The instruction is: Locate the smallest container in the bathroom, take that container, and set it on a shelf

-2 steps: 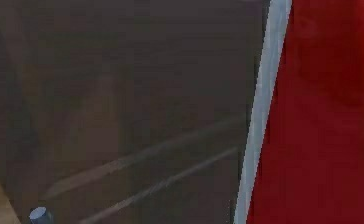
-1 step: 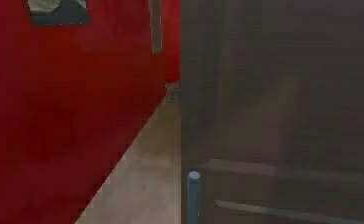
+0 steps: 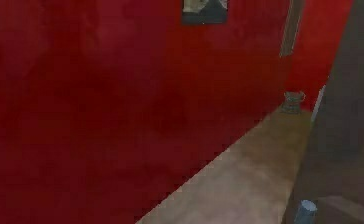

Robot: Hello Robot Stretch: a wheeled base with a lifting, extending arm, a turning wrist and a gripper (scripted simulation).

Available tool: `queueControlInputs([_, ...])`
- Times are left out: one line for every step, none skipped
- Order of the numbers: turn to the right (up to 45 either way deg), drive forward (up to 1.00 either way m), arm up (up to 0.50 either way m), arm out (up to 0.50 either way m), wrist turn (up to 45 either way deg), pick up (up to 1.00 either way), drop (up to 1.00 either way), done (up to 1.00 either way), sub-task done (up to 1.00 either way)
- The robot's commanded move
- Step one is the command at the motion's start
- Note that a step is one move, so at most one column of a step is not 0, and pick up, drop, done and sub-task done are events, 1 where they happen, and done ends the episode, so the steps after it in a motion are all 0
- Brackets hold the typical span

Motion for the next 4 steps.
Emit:
queueControlInputs([0.0,0.6,0.0,0.0,0.0,0.0,0.0,0.0,0.0])
queueControlInputs([36.0,0.0,0.0,0.0,0.0,0.0,0.0,0.0,0.0])
queueControlInputs([3.0,0.0,0.0,0.0,0.0,0.0,0.0,0.0,0.0])
queueControlInputs([0.0,0.45,0.0,0.0,0.0,0.0,0.0,0.0,0.0])
